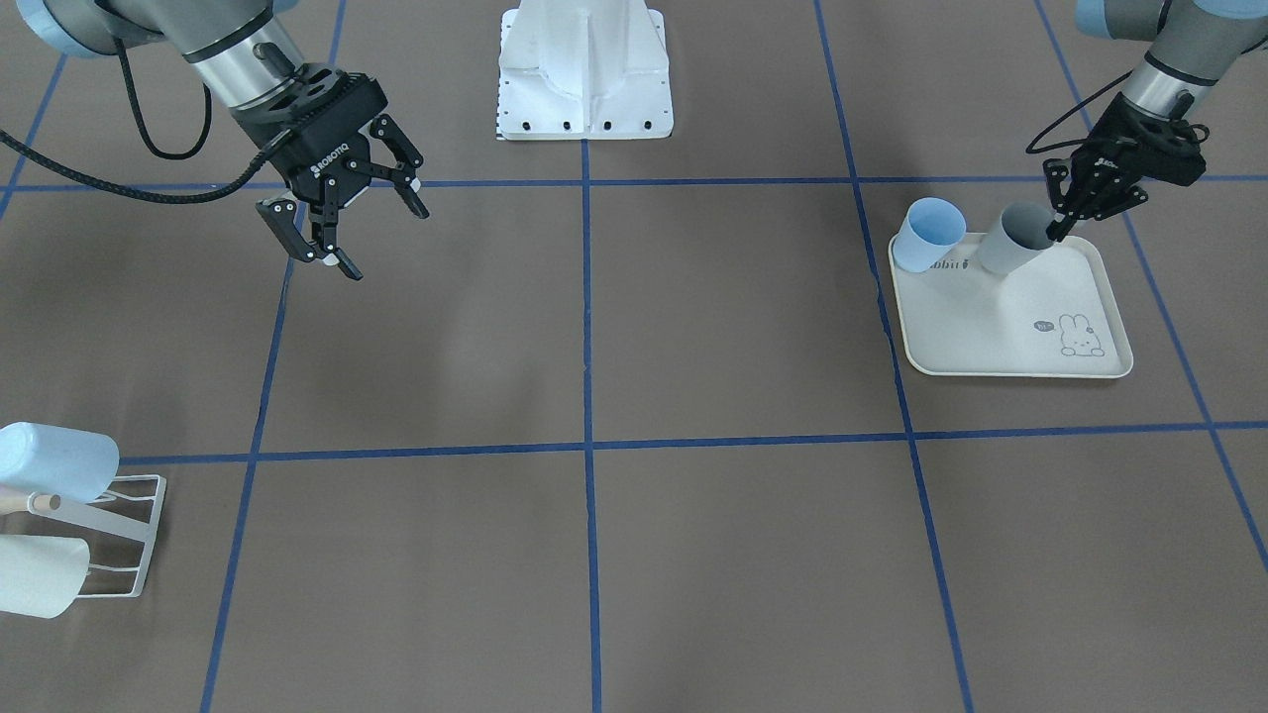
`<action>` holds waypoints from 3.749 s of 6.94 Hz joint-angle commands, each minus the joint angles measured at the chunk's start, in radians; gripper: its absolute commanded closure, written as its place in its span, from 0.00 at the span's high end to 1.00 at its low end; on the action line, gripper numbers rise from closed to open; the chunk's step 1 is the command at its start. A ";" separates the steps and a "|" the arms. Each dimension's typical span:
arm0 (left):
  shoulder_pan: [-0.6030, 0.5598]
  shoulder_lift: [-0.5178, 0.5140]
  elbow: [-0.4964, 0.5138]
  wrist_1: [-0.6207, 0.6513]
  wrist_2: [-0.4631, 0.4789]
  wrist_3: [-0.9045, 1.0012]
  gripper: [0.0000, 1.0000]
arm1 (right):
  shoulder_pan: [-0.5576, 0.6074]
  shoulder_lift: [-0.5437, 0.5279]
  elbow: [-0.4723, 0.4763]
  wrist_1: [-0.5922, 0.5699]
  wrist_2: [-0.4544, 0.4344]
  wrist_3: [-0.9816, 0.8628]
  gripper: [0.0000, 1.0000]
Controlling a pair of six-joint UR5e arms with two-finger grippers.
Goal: Transfer IKEA cup to right arm and place on rack
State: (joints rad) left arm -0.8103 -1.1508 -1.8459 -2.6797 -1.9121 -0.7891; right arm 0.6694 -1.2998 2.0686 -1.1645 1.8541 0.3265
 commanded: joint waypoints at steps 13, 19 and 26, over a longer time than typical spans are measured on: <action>0.158 -0.689 -0.270 0.198 -0.125 -0.743 0.00 | -0.228 0.129 -0.344 0.893 -0.041 -0.076 0.99; 0.229 -0.761 -0.171 0.198 -0.054 -0.749 0.00 | -0.228 0.152 -0.341 0.894 -0.052 -0.069 0.99; 0.260 -0.771 -0.136 0.198 -0.018 -0.749 0.00 | -0.226 0.154 -0.337 0.896 -0.058 -0.073 0.84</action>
State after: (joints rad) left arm -0.5508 -1.9229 -1.9827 -2.4830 -1.9300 -1.5386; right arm 0.4422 -1.1460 1.7313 -0.2685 1.7963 0.2535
